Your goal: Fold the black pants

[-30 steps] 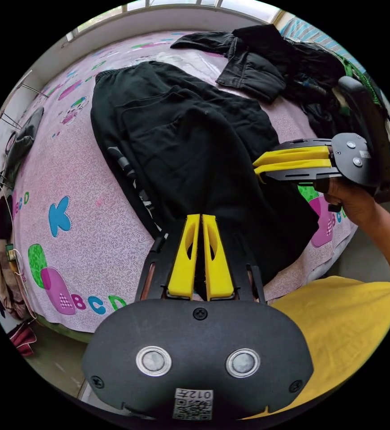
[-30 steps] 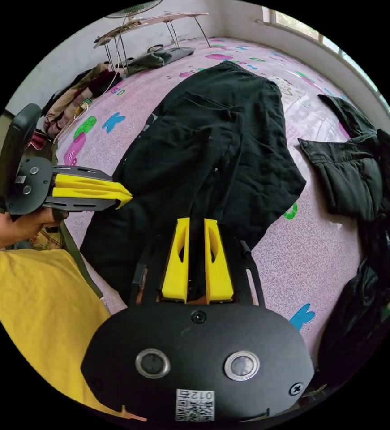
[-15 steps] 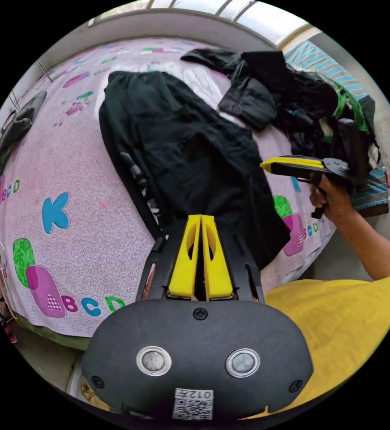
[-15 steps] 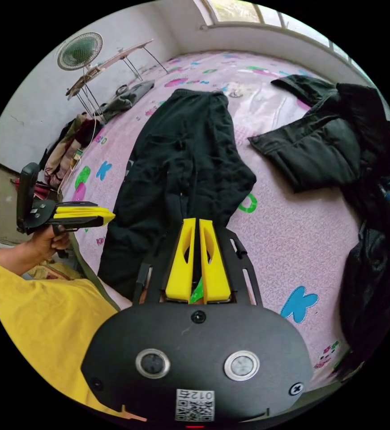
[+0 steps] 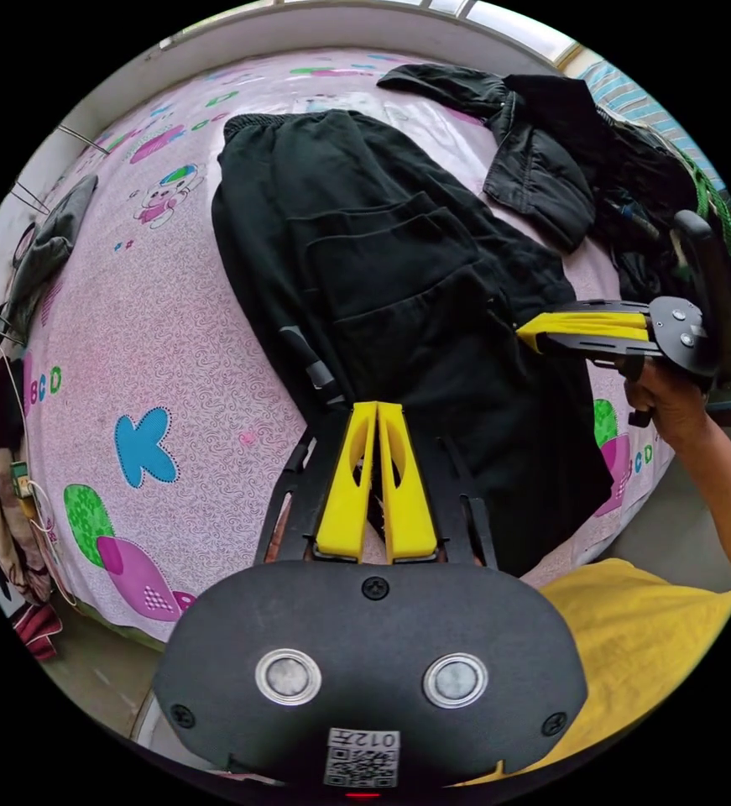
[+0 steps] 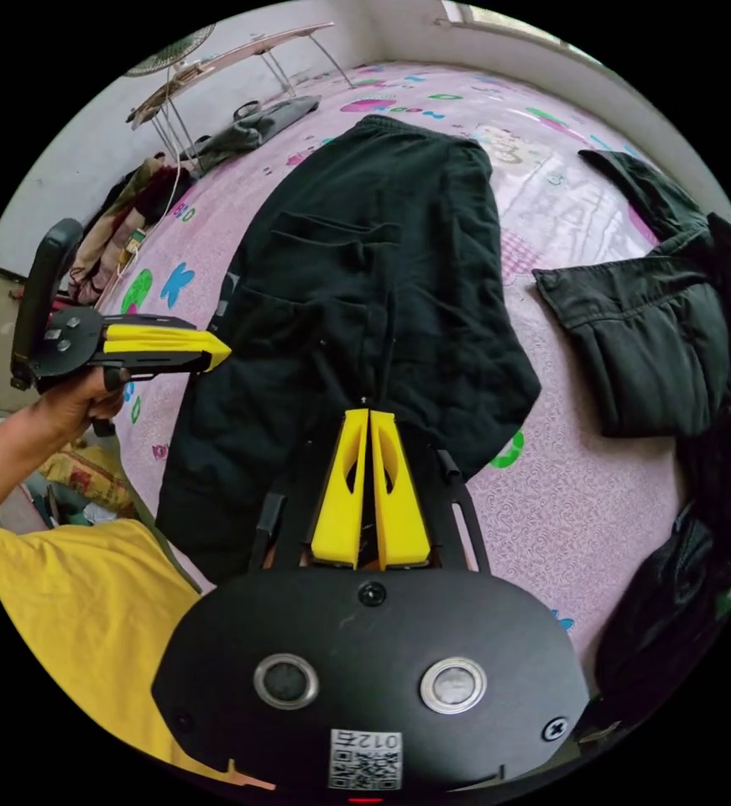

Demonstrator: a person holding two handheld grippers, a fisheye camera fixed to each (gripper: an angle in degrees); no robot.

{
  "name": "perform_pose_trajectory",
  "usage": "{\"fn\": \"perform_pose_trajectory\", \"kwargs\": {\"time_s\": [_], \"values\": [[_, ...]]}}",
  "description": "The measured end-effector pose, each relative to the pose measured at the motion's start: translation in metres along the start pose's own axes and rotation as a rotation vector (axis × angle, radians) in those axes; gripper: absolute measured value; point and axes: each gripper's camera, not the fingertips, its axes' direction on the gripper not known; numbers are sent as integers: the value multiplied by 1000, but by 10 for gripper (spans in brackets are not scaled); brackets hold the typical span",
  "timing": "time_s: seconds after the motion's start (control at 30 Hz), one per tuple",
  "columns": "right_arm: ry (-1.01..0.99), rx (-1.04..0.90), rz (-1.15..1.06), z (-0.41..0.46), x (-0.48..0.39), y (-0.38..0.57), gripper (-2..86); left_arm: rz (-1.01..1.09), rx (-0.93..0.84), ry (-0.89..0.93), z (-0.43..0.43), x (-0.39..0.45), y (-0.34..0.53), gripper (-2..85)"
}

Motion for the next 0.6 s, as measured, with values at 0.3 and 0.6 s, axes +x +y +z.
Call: {"fn": "perform_pose_trajectory", "kwargs": {"time_s": [0.3,0.6], "values": [[-104,123,37,-25,22,16,0,-37,79,37,-28,-11,-3,2],[-90,37,211,-10,68,25,0,-6,-6,33,-16,-20,-25,3]]}}
